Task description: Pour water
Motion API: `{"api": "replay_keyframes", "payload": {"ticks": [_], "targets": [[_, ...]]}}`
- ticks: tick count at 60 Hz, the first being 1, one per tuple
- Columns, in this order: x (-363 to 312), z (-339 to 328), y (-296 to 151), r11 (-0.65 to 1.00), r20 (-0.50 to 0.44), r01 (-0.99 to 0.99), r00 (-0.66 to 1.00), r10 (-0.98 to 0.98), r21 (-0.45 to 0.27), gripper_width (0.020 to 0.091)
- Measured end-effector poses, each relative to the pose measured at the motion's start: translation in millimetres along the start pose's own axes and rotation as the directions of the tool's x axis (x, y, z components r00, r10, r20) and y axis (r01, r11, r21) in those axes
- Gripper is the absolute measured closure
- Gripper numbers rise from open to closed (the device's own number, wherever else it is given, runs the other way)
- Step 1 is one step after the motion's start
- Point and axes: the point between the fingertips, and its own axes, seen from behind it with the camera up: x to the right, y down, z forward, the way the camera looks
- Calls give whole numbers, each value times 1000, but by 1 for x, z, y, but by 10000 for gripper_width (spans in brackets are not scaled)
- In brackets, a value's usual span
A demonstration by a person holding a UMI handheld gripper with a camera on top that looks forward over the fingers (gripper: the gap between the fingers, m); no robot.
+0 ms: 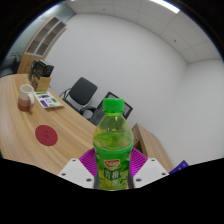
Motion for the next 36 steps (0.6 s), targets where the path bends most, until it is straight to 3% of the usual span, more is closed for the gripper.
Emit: {"api": "replay_keyframes", "payload": {"ticks": [18,36], "targets": [[-104,32,-116,789,47,615,787,-615,24,717],[-176,53,-162,437,13,897,438,-899,69,718]]}}
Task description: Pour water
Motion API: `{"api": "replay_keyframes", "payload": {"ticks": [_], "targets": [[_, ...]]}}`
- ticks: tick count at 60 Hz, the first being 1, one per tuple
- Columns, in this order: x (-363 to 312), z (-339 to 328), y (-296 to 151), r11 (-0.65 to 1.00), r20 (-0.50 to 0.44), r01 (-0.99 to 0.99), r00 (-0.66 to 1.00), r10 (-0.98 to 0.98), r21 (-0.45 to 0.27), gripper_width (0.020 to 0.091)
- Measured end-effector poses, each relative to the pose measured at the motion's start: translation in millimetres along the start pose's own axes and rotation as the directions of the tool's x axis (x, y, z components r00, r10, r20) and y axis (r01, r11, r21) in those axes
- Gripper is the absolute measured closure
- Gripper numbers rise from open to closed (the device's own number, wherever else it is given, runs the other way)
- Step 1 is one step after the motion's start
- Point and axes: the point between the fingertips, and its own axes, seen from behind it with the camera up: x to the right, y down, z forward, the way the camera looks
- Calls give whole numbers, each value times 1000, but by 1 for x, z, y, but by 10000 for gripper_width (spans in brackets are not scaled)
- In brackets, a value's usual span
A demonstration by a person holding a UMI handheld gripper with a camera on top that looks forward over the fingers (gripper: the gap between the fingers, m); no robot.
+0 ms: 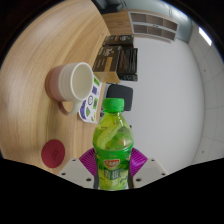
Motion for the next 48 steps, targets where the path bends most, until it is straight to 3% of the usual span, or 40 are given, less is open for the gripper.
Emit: {"api": "replay_keyframes", "payload": {"ticks": [18,29,39,48], "targets": [[9,22,-30,935,-55,349,934,-352,-58,718],[4,27,-34,911,-45,407,911,-410,-61,718],[4,19,-31,958,-19,282,959,-283,-45,717],[15,-2,-26,993,30,-117,993,117,-10,716]]}}
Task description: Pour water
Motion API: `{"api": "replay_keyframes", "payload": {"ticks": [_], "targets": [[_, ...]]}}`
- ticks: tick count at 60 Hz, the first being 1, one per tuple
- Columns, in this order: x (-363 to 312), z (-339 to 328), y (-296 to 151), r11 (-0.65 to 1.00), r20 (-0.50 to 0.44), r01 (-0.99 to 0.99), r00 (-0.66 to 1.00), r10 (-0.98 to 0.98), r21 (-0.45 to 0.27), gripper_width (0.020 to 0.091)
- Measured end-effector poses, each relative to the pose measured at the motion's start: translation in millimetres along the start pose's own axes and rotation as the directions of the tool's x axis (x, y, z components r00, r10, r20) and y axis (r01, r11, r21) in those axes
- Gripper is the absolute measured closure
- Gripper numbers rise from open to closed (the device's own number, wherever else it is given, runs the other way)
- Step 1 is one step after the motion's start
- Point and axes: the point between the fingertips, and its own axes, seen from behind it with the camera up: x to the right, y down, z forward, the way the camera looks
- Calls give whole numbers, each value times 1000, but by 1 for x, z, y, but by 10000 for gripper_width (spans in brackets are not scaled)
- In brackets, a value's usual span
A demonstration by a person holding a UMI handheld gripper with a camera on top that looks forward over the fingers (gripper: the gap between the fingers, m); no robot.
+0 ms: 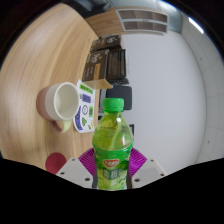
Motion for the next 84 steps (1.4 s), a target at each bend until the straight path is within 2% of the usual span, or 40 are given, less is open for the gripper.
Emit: {"api": "replay_keyframes", "payload": {"ticks": [3,8,11,14,20,25,31,41,43,50,56,63,69,71,84], "targets": [[2,-5,1,984,40,-179,983,178,18,713],[4,-11,9,879,78,-477,877,475,9,714],[3,-12,8,752,141,-658,747,650,19,712],[-1,-12,10,596,198,-803,584,787,-1,707],[-14,-6,19,308,248,-951,288,925,-44,707],[-26,-1,30,155,267,-987,138,954,-43,706],[-38,5,41,82,241,-996,74,968,-22,689],[-74,17,50,30,236,-999,23,971,-29,685],[-66,12,54,14,237,-1000,16,971,9,688],[-70,8,53,19,229,-998,32,973,57,678],[-71,4,53,42,214,-997,55,975,68,622],[-80,-2,54,64,214,-998,66,975,18,545],[-95,-16,56,41,214,-997,28,976,-58,340],[-96,-25,59,30,210,-997,15,978,-71,301],[-109,-123,80,-31,76,-979,-47,996,-202,288]]}}
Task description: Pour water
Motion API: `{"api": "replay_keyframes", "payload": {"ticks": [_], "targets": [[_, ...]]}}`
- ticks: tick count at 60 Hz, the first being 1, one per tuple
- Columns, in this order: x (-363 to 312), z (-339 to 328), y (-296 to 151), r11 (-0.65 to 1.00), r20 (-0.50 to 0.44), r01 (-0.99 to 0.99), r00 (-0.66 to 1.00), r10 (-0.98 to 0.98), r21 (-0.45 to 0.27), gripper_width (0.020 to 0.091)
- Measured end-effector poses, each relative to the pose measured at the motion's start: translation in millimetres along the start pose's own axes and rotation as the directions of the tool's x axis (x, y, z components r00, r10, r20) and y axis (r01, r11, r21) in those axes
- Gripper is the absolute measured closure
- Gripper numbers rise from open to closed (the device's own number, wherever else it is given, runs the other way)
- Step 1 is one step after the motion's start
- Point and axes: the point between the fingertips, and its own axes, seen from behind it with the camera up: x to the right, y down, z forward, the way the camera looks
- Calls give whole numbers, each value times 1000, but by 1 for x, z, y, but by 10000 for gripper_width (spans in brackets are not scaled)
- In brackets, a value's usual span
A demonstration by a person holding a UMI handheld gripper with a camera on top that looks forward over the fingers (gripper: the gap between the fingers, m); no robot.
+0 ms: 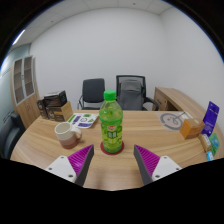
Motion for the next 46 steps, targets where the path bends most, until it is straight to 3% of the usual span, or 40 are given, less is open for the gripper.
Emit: {"api": "replay_keyframes", "payload": {"ticks": [12,19,46], "targets": [[-2,-108,-14,999,-147,-22,989,17,-31,288],[-9,-148,-32,999,-192,-32,981,29,-12,278],[-17,-185,-74,996,-236,-36,970,54,80,277]]}}
